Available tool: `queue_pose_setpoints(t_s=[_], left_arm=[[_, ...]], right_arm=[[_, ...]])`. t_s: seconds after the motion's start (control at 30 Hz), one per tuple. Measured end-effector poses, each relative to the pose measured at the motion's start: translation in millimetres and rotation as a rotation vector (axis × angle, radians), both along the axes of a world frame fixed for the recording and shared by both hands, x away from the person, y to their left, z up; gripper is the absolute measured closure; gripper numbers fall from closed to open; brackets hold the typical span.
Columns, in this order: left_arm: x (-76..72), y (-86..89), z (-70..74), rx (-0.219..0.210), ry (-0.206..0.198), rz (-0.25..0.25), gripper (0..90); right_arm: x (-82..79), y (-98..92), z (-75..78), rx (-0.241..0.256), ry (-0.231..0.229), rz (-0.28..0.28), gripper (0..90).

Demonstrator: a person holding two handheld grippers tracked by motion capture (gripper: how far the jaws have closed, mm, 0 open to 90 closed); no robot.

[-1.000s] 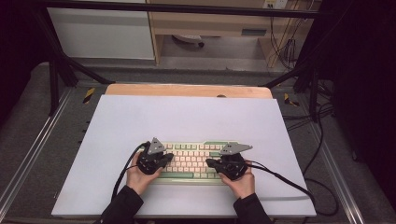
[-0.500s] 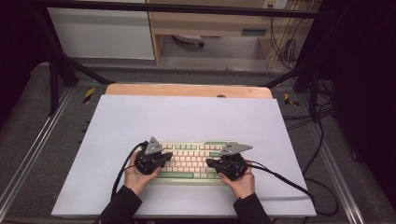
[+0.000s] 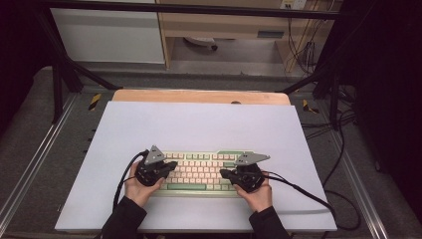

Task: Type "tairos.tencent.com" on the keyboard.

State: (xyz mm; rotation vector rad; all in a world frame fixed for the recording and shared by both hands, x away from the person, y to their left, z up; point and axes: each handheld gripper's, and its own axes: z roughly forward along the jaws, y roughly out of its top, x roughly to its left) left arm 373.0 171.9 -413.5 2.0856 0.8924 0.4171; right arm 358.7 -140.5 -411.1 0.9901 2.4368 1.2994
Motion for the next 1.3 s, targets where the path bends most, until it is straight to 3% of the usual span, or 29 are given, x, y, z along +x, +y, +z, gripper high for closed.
queue_pose_setpoints(t_s=[0.37,0.93,1.3], left_arm=[[5.3,5.4,-8.2,0.015,0.022,0.027,90.0],[7.6,6.1,-16.6,0.029,0.035,0.026,90.0],[0.0,12.2,-6.8,0.018,0.021,0.018,90.0]], right_arm=[[-0.1,0.5,-0.7,-0.003,0.006,0.002,90.0],[-0.4,0.5,-0.4,-0.001,0.007,0.001,90.0],[-0.7,1.1,0.0,0.006,0.007,0.006,90.0]])
